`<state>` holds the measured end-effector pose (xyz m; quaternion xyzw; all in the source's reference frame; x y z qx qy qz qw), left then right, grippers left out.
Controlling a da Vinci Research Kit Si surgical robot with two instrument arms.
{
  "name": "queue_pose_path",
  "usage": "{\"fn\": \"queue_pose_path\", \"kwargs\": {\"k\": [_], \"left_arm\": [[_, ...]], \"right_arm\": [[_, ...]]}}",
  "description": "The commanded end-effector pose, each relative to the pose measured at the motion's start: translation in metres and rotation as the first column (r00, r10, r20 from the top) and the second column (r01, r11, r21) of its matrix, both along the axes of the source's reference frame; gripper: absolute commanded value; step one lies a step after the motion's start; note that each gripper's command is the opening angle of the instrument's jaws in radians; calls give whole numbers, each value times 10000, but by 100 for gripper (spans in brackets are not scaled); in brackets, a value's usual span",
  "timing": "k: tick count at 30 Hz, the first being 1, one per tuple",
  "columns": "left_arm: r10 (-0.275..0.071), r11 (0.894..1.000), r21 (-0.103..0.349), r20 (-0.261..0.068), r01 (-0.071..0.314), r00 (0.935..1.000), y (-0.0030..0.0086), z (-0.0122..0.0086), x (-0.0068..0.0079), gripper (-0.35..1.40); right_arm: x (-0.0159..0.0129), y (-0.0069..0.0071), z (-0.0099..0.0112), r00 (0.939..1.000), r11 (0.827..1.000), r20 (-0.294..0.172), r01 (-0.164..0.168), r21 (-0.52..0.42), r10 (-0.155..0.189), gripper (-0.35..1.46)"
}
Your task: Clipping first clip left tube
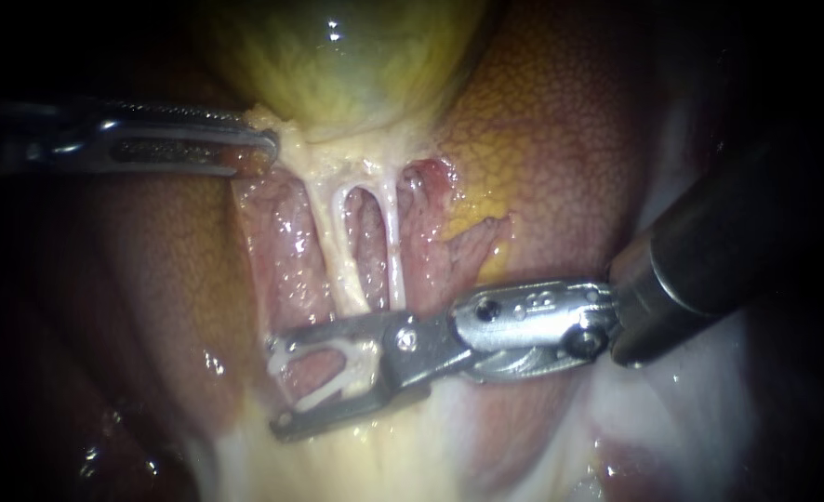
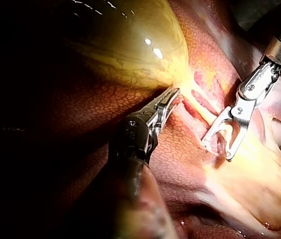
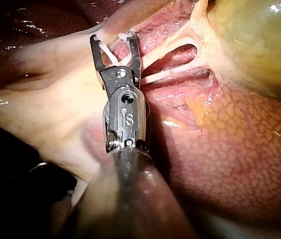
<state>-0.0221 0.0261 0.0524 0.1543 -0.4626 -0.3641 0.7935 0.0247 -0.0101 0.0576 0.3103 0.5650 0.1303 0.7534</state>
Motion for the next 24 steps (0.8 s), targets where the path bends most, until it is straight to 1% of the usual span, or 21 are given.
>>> {"fn": "queue_pose_path", "kwargs": {"k": [1, 8, 11, 14, 16, 17, 20, 24], "left_arm": [[2, 10000, -1, 1, -2, 10000, 0, 0, 0, -35], [1, 10000, -3, 0, -1, 10000, 0, 1, 0, -35], [2, 10000, -3, 1, -2, 10000, 0, 1, 0, -35], [3, 10000, -3, 1, -3, 10000, 0, 1, 0, -35], [3, 10000, -3, 1, -3, 10000, 0, 1, 0, -35], [3, 10000, -3, 1, -3, 10000, 0, 1, 0, -35], [3, 10000, -3, 2, -3, 10000, 0, 1, 0, -35], [4, 10000, -3, 2, -4, 10000, 0, 1, 0, -35]], "right_arm": [[0, 0, 0, 10000, 10000, 0, 2, 0, -2, 41], [-4, -2, -8, 10000, 10000, -39, 51, 29, -51, 42], [-8, -1, -16, 9998, 9999, -151, 102, 86, -101, 43], [-15, 2, -28, 9993, 9997, -307, 208, 160, -203, 43], [-23, 7, -36, 9986, 9993, -443, 286, 226, -276, 42], [-25, 9, -39, 9987, 9994, -460, 248, 230, -237, 42], [-41, 21, -50, 9986, 9994, -520, 144, 318, -127, 42], [-58, 36, -59, 9986, 9992, -533, 26, 394, -5, 42]]}}
